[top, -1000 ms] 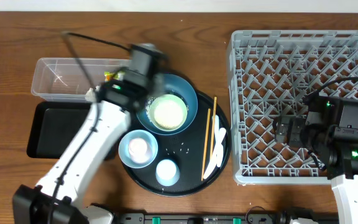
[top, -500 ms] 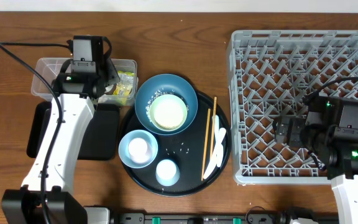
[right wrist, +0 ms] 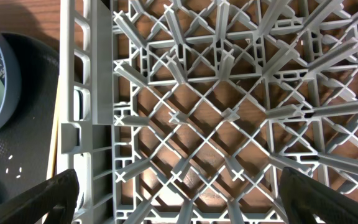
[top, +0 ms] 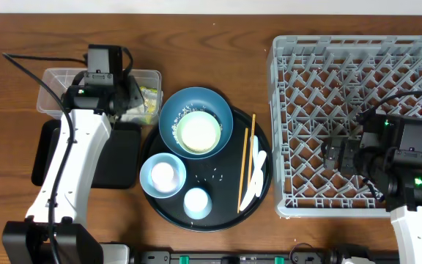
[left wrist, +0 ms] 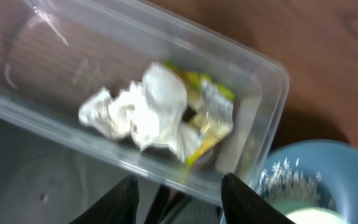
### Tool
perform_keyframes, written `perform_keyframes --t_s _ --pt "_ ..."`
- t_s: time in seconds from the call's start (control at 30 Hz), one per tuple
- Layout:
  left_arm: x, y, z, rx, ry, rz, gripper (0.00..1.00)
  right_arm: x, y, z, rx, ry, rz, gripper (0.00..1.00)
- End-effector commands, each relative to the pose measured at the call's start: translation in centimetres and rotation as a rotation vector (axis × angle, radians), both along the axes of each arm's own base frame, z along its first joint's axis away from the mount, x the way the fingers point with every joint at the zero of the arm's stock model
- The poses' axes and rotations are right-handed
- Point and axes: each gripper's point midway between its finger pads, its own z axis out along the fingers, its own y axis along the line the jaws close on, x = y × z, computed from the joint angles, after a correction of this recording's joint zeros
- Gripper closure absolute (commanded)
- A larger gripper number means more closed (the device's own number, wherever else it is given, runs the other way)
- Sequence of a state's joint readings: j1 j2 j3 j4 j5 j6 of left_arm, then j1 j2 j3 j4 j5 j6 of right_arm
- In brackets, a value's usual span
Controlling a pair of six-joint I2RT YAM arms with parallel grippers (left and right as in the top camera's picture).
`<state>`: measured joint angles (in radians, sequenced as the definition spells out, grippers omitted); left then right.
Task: Sort waste into correct bins and load items into the dishwasher rack
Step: 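Place the tissue into the clear plastic bin with left gripper, then move right gripper to the light-blue cup and grasp it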
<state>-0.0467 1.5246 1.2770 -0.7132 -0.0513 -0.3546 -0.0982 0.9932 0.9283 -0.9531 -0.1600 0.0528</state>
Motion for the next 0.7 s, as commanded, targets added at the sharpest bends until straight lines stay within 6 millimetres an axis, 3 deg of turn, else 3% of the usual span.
perform_keyframes --t_s 0.0,0.23,0.4,0.53,0.67 --pt "-1.0 -0.7 -0.8 -0.037 0.054 -0.019 0.55 0.2 0.2 0.7 0.005 -0.018 -0.001 0.01" --pt "-4.7 -0.2 -1.5 -0.033 0.190 -0.008 0.46 0.3 0.8 0.9 0.038 -0.023 0.021 0.01" --pt "-7.0 0.9 -1.0 -0.037 0.239 0.033 0.45 0.3 1.1 0.8 0.049 -0.021 0.028 0.01" --pt "-9.3 3.0 -0.2 -0.059 0.272 0.144 0.43 0.3 2.2 1.1 0.082 -0.032 0.095 0.01" --pt "-11.1 5.5 -0.2 -0.081 0.310 0.255 0.31 0.4 4.2 1.7 0.106 -0.042 0.190 0.01"
